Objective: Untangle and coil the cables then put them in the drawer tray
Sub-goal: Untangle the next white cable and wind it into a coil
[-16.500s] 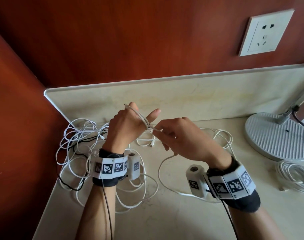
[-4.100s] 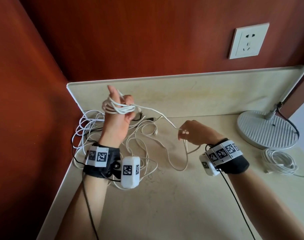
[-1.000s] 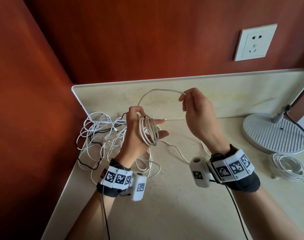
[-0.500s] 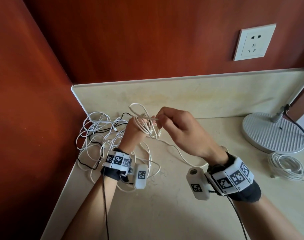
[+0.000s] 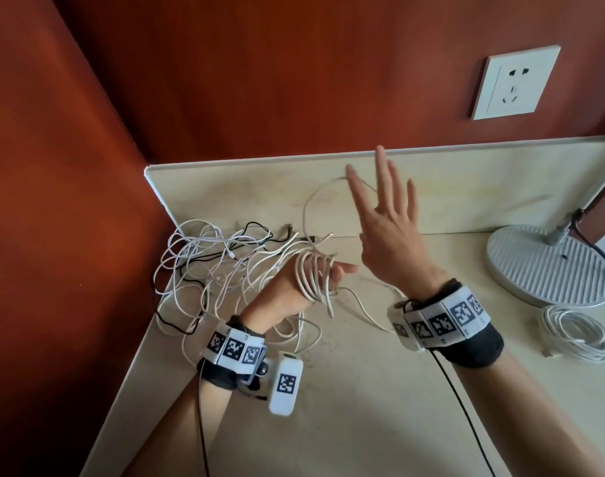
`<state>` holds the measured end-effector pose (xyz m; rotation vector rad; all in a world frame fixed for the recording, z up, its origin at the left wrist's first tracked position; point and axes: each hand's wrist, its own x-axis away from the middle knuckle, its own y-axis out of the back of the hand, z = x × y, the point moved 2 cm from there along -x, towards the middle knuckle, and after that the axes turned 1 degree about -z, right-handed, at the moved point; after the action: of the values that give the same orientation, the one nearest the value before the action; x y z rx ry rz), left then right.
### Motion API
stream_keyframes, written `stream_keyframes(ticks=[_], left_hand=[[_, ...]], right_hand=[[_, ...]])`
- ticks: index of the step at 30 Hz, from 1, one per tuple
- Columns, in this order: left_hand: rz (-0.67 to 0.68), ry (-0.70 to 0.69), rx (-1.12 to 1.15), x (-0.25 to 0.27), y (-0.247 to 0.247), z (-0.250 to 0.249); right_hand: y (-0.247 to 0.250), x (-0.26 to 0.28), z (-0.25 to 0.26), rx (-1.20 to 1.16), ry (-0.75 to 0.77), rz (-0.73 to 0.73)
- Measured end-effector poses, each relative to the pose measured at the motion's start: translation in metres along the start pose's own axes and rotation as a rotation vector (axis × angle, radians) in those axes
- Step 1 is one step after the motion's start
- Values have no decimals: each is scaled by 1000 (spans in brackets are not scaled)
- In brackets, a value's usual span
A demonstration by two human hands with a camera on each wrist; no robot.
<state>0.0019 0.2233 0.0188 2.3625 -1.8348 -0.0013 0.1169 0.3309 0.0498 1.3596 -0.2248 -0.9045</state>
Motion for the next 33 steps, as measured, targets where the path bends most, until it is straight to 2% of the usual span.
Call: stream_keyframes(ticks=[2,4,6,8,11,12,15,19,22,24,26,29,31,33], left_hand=[[3,-18,-37,1,9,4],[-10,108,-84,0,21,14],[-18,54,-195,5,29,15],[5,-2,-183,8,32,9],[32,5,-209,8,40,3],[86,5,-259,8,43,2],[383,-9,-330,13,44,0],[562,-34,-257,24,31,-21],[535,-140,-294,23,24,-22],[443,-150,-323,18,25,-20],[396,-130,-256,17,25,-22],[321,-200,-224,17,23,-24],[322,-298,-258,15,19,-25],[351,-299,-270,14,16,-25]], right_hand=[[1,6,9,14,246,28],[-4,8,9,-106,437,131],[-13,8,0,-329,489,226],[-12,9,-9,-537,470,273],[-2,11,-4,-661,521,269],[0,11,-1,-701,521,285],[-1,8,-1,-792,463,285],[-6,4,1,-1016,389,274],[-15,3,3,-1169,291,247],[-19,3,3,-1199,258,252],[-24,4,0,-1268,225,280],[-28,7,0,-1341,178,259],[-32,6,0,-1307,173,200],[-37,5,-2,-1280,180,168]])
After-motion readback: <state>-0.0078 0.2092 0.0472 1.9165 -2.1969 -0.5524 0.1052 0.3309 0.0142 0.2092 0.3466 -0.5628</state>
